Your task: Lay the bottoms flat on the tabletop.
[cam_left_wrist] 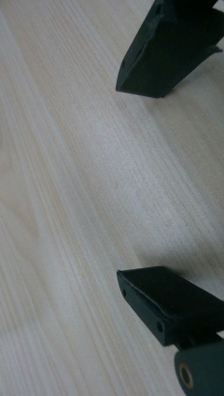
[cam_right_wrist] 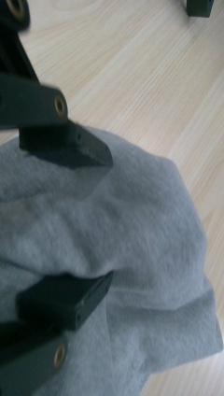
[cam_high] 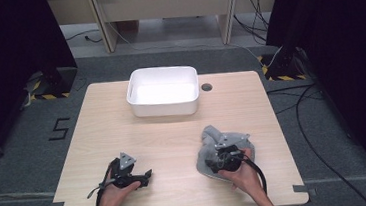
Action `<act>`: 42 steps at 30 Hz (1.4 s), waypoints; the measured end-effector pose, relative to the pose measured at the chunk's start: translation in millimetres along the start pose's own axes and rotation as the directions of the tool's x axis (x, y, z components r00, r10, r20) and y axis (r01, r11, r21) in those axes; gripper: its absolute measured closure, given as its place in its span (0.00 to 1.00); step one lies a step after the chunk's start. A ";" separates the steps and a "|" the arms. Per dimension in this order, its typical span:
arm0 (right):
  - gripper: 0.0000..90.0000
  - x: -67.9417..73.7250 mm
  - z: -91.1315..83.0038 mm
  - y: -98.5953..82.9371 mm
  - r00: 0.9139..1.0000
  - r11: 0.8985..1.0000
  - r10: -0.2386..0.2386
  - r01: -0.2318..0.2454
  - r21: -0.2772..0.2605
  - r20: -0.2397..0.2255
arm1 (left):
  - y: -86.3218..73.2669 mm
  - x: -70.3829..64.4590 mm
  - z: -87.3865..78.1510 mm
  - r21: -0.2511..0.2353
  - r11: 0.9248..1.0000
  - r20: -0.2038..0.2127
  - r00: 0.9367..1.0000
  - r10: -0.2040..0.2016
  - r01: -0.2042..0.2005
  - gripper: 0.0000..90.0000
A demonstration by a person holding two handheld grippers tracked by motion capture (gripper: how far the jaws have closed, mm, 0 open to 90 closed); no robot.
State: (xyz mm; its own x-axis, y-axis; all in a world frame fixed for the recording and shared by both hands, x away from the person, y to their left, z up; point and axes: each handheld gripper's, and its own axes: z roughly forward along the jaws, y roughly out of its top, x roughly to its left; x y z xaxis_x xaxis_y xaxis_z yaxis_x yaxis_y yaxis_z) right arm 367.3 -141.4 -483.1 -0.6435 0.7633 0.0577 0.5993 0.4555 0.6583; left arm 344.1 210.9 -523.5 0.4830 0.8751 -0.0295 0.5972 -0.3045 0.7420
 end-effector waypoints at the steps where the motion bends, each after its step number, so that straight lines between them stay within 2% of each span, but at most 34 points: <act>1: 0.40 2.9 1.1 2.9 1.000 1.000 0.000 0.000 -0.001 -0.006 | 0.0 0.0 0.0 0.000 1.000 0.000 1.000 0.000 0.000 0.09; 4: 0.41 4.8 -6.3 8.3 0.999 0.999 0.025 -0.027 -0.033 -0.046 | 0.0 0.0 0.0 0.000 1.000 0.000 1.000 0.000 0.000 0.09; 6: 0.42 0.8 -16.4 9.7 0.997 0.996 0.041 -0.046 -0.072 -0.066 | 0.0 0.0 0.0 0.000 1.000 0.000 1.000 0.000 0.000 0.09; 10: 0.43 -13.2 -41.7 11.2 0.997 0.987 0.053 -0.060 -0.151 -0.054 | 0.0 -0.1 0.0 -0.001 1.000 0.000 1.000 -0.001 0.001 0.09; 13: 0.44 -23.3 -55.2 10.7 0.997 0.982 0.062 -0.068 -0.178 -0.042 | 0.0 0.1 0.0 0.000 1.000 0.000 1.000 0.001 -0.001 0.09; 15: 0.45 -31.6 -62.8 8.3 0.997 0.979 0.068 -0.071 -0.190 -0.025 | 0.0 0.1 0.0 0.000 1.000 0.000 1.000 0.001 -0.001 0.09; 18: 0.46 -44.1 -70.5 1.4 0.997 0.980 0.078 -0.071 -0.184 0.030 | 0.2 -1.1 -0.3 -0.007 1.000 0.001 1.000 -0.002 0.002 0.10; 19: 0.47 -48.8 -72.6 -2.5 0.995 0.980 0.090 -0.080 -0.180 0.044 | 0.4 -2.1 -0.9 -0.011 1.000 0.005 1.000 0.000 0.000 0.15; 21: 0.48 -57.1 -76.3 -9.0 0.993 0.981 0.102 -0.090 -0.170 0.063 | 2.5 -6.8 -1.4 -0.003 1.000 0.021 1.000 0.005 -0.005 0.17; 23: 0.49 -65.3 -78.1 -14.5 0.989 0.979 0.123 -0.108 -0.170 0.080 | 5.9 -14.0 -2.4 -0.024 1.000 0.043 0.999 0.013 -0.012 0.19; 26: 0.47 -75.0 -79.7 -22.7 0.983 0.974 0.166 -0.150 -0.169 0.082 | 13.8 -29.4 -5.1 -0.058 0.998 0.078 0.996 0.042 -0.037 0.20; 28: 0.47 -78.7 -80.6 -27.6 0.981 0.970 0.185 -0.172 -0.170 0.062 | 18.9 -38.5 -6.3 -0.075 0.996 0.096 0.993 0.063 -0.056 0.21; 29: 0.48 -79.0 -79.8 -28.9 0.980 0.970 0.189 -0.178 -0.165 0.056 | 22.1 -44.0 -6.6 -0.086 0.994 0.099 0.992 0.080 -0.071 0.21; 30: 0.52 -78.9 -78.3 -30.5 0.982 0.973 0.183 -0.174 -0.151 0.052 | 22.1 -44.0 -6.6 -0.086 0.994 0.099 0.992 0.080 -0.071 0.22; 31: 0.57 -77.6 -74.0 -32.5 0.987 0.978 0.155 -0.146 -0.147 0.051 | 27.7 -55.1 -4.7 -0.092 0.991 0.120 0.987 0.108 -0.097 0.22; 33: 0.63 -71.6 -66.7 -33.2 0.992 0.988 0.114 -0.107 -0.113 0.060 | 32.1 -64.2 -2.4 -0.098 0.988 0.130 0.983 0.131 -0.119 0.22; 34: 0.65 -67.5 -62.9 -32.6 0.995 0.991 0.089 -0.083 -0.106 0.055 | 33.6 -67.7 -1.7 -0.101 0.987 0.134 0.981 0.138 -0.125 0.22; 35: 0.67 -62.1 -59.3 -31.8 0.996 0.992 0.082 -0.078 -0.099 0.038 | 34.6 -71.0 -1.4 -0.104 0.987 0.142 0.980 0.139 -0.125 0.22; 37: 0.65 -48.1 -51.0 -28.9 0.998 0.996 0.060 -0.060 -0.071 -0.004 | 35.9 -75.7 -2.8 -0.113 0.986 0.162 0.977 0.139 -0.122 0.23; 39: 0.57 -31.3 -41.0 -24.9 0.999 0.998 0.033 -0.035 -0.053 -0.040 | 37.1 -78.8 -6.5 -0.123 0.987 0.199 0.972 0.128 -0.105 0.24; 41: 0.54 -26.0 -38.1 -23.5 0.998 0.998 0.022 -0.025 -0.053 -0.056 | 37.9 -81.3 -9.3 -0.135 0.985 0.203 0.970 0.131 -0.105 0.25; 42: 0.50 -15.3 -35.2 -18.9 0.996 0.998 0.007 -0.013 -0.067 -0.092 | 39.6 -85.6 -14.3 -0.148 0.982 0.211 0.967 0.145 -0.115 0.26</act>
State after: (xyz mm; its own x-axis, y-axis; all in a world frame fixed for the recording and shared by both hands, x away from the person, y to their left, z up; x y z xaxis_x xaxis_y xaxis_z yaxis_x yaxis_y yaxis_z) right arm 349.1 -177.8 -470.0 -0.6804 0.7211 0.1309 0.5744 0.4138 0.7063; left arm 317.2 129.2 -482.0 0.6885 0.7226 -0.0620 0.4363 -0.3445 0.8312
